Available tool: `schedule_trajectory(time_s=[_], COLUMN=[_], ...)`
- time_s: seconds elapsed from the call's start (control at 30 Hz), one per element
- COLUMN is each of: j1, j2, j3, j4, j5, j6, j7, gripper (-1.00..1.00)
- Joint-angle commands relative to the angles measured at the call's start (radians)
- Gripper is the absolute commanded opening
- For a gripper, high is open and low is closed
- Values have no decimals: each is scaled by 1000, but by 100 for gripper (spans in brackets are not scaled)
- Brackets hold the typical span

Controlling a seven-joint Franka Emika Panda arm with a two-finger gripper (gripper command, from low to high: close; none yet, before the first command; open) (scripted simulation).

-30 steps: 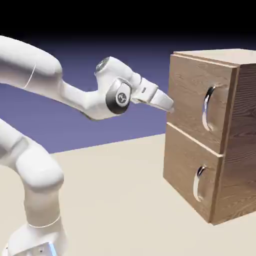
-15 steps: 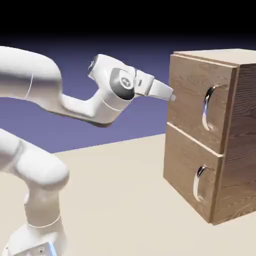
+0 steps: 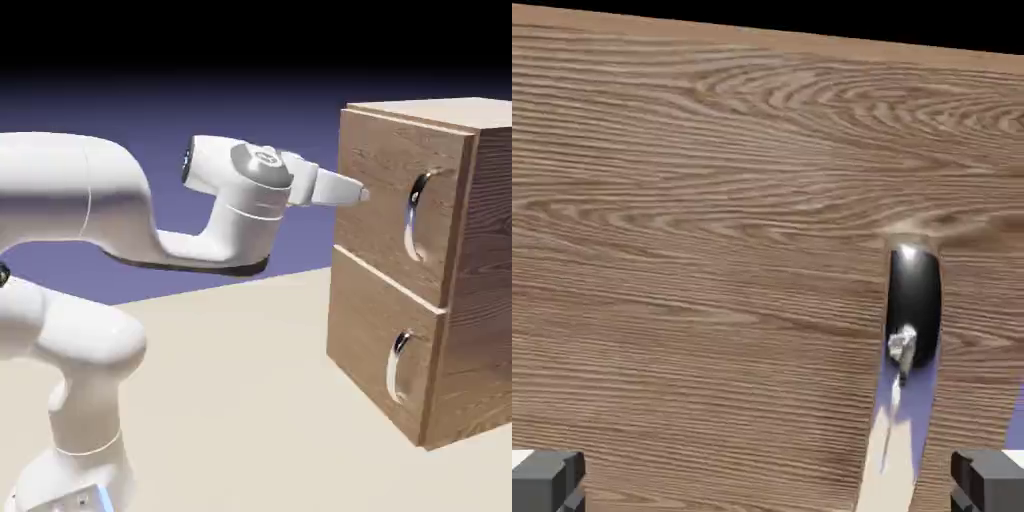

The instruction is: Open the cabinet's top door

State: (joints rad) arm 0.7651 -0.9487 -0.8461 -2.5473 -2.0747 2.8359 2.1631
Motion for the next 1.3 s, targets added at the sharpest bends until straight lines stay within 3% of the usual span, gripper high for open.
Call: schedule_trajectory(time_s=[0.0, 0.57, 0.77, 0.8, 1.03, 1.27], j1=[16, 284, 466, 466, 259, 21], j2=[-8, -143, -103, -103, 49, 78], j3=[-18, -319, -419, -419, -259, -10], j4=[6, 99, 239, 239, 100, -90], j5=[-44, -783, -823, -823, -792, -591], j6=[-4, -76, -100, -100, -202, -368], j7=[30, 537, 557, 557, 739, 734], gripper=[100, 100, 100, -100, -100, -100])
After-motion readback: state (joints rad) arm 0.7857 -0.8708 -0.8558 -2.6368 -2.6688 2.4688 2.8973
